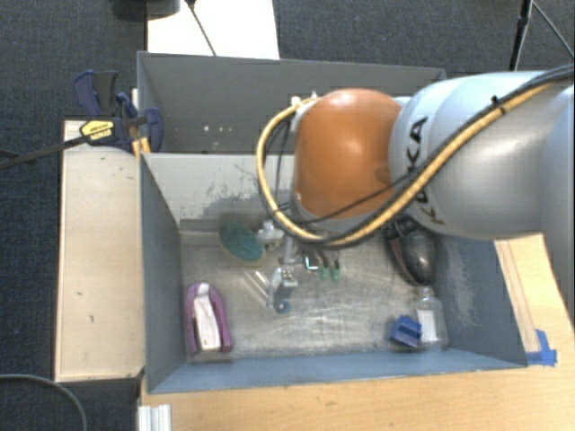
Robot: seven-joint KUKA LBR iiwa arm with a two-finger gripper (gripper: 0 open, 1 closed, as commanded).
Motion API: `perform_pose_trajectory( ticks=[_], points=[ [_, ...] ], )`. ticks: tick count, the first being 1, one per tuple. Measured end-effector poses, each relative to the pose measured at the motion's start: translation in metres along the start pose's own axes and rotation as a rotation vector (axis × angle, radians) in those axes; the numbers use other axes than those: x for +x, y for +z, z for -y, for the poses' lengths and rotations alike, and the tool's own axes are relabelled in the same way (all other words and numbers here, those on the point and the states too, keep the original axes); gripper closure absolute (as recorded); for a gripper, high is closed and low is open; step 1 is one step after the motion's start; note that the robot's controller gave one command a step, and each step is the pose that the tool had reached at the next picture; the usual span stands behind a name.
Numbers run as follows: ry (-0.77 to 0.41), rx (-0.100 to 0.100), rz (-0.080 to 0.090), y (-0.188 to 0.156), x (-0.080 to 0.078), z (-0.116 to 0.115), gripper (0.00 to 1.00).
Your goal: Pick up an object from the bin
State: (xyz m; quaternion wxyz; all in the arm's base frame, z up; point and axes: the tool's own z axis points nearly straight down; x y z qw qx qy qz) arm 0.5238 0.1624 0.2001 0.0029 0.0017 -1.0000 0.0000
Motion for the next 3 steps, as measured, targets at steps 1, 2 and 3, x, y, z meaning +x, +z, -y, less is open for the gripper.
perform_pose_trajectory(
  ticks=[1,2,3],
  points=[
    [0.182,0.002,-0.005,0.117,-0.033,0.036,0.00],
    [0.186,-0.001,0.004,0.114,-0.035,0.035,1.00],
    [0.170,-0.004,0.016,-0.004,-0.043,0.029,1.00]
  ],
)
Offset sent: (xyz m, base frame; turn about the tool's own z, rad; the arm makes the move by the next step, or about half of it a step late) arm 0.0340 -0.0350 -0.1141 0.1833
